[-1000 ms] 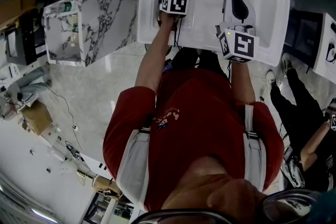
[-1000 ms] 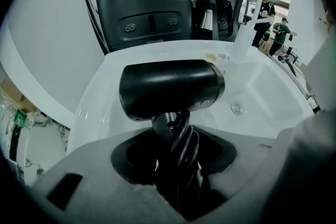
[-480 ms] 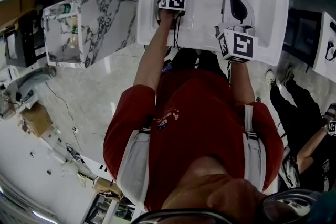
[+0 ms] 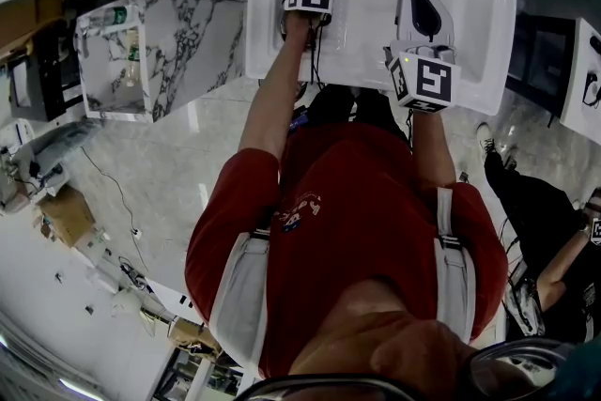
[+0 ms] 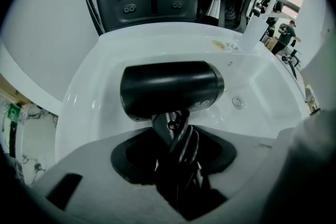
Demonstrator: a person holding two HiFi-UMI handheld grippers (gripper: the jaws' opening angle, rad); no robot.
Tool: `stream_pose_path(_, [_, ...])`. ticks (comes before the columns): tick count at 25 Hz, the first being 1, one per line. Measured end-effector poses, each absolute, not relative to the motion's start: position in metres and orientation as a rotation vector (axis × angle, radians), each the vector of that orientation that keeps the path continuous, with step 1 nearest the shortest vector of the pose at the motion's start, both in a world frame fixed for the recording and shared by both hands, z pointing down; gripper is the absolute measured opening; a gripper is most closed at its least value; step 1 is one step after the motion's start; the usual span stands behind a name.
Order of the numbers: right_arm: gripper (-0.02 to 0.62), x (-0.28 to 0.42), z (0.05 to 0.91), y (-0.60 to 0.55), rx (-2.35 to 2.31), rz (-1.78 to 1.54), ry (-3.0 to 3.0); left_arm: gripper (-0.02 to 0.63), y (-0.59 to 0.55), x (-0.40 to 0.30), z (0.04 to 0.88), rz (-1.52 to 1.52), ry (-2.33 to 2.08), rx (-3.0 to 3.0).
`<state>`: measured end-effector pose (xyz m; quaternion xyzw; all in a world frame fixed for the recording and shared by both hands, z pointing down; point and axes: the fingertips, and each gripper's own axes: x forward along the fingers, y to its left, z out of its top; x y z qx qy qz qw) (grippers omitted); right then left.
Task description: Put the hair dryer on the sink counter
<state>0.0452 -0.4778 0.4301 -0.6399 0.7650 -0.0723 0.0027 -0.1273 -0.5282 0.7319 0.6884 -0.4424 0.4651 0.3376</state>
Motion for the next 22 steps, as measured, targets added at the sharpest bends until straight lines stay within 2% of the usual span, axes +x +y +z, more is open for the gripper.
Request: stream_pose_path(22, [0.001,0.0502,0.4304,-0.4725,-2.026,-0.206,2.405,0.209,-0.5325,-0.1284,0.7384,1.220,-1.158,1.780])
